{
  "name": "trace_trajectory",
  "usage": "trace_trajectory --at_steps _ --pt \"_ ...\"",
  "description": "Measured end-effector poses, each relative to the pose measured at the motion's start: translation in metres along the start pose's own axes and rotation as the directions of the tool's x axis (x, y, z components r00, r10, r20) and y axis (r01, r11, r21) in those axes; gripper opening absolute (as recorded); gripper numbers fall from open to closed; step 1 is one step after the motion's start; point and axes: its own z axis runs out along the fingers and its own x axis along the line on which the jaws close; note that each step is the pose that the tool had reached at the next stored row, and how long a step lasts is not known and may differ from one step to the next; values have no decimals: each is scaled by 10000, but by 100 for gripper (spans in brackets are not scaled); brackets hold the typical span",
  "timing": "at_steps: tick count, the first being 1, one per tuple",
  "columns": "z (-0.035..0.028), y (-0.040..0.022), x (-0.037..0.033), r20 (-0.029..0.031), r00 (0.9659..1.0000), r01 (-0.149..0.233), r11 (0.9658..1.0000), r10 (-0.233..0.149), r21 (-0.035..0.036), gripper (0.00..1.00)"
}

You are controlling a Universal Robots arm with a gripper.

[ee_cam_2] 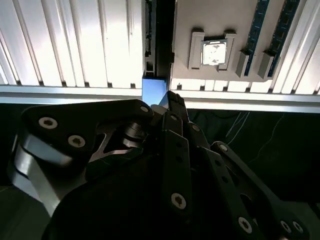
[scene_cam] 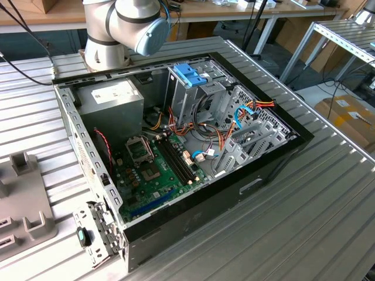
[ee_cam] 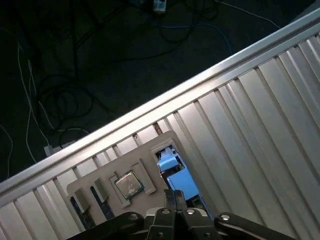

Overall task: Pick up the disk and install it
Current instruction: 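Pick up the disk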

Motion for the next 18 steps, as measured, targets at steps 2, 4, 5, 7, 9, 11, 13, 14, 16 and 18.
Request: trace_trajectory --at_steps 2,4,5,7,9,11,13,14,16,18 --pt "1 0 0 -11 9992 402 9992 -402 14 11" --pt "3 0 0 -31 9944 1054 9944 -1054 34 11" --pt "3 0 0 -39 9915 1297 9915 -1297 42 11" --pt "4 0 0 -51 9862 1653 9862 -1652 52 11" --pt "4 0 0 -65 9787 2054 9787 -2053 63 11" --pt "5 0 0 -79 9690 2468 9690 -2468 75 11" --pt "6 0 0 -95 9574 2887 9574 -2886 86 11" --pt "6 0 0 -104 9502 3117 9501 -3116 91 11" --pt "7 0 0 -124 9323 3615 9323 -3614 103 11" --pt "8 0 -1 -133 9223 3864 9223 -3863 110 11"
